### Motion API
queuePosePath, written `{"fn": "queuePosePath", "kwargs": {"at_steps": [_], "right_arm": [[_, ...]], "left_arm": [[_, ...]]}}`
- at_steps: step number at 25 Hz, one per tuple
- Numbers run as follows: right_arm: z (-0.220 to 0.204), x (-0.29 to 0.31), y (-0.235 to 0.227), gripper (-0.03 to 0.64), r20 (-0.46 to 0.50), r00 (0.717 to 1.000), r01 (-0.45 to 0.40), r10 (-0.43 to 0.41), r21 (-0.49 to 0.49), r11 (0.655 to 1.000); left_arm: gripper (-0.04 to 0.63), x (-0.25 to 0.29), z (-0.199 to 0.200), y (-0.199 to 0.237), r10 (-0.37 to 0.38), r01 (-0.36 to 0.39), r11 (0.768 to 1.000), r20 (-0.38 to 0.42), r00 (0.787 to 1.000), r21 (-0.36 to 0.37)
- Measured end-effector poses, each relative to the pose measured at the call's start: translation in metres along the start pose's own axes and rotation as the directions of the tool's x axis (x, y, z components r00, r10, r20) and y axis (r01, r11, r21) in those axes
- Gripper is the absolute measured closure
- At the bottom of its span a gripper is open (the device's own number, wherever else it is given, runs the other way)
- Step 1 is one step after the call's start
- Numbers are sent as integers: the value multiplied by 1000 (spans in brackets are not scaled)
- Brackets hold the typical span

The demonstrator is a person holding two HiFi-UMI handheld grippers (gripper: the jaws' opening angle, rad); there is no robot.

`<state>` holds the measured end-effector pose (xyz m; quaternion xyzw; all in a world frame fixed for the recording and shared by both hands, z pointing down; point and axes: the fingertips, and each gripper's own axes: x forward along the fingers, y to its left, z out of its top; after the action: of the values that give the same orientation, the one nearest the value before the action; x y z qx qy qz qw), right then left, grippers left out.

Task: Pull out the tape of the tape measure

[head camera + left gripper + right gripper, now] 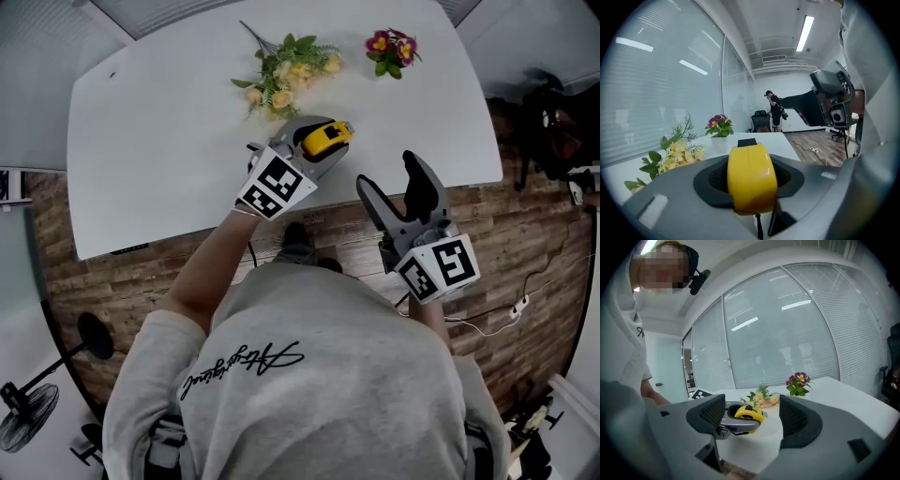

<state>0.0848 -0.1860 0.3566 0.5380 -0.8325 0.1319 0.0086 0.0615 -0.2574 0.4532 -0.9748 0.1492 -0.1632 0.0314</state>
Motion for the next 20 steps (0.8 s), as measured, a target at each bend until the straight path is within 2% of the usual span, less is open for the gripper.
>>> {"fn": "queuePosePath", "kwargs": {"at_steps": [8,15,18,20], "right_arm": [[-20,20,1,310,-63,998,8,-9,-20,1000],[-28,30,-6,365,-80,996,29,-29,-7,1000],[-33,38,-12,400,-102,994,26,-27,-10,1000],[-37,46,-15,403,-124,992,11,-9,15,1000]], "left_arm": [[417,-6,-4,-3,-44,48,998,104,994,-36],[417,-9,-14,4,-53,62,990,74,996,-130],[419,-10,-15,1,-73,82,988,68,995,-131],[419,-13,-11,-1,-82,91,990,89,993,-106]]}}
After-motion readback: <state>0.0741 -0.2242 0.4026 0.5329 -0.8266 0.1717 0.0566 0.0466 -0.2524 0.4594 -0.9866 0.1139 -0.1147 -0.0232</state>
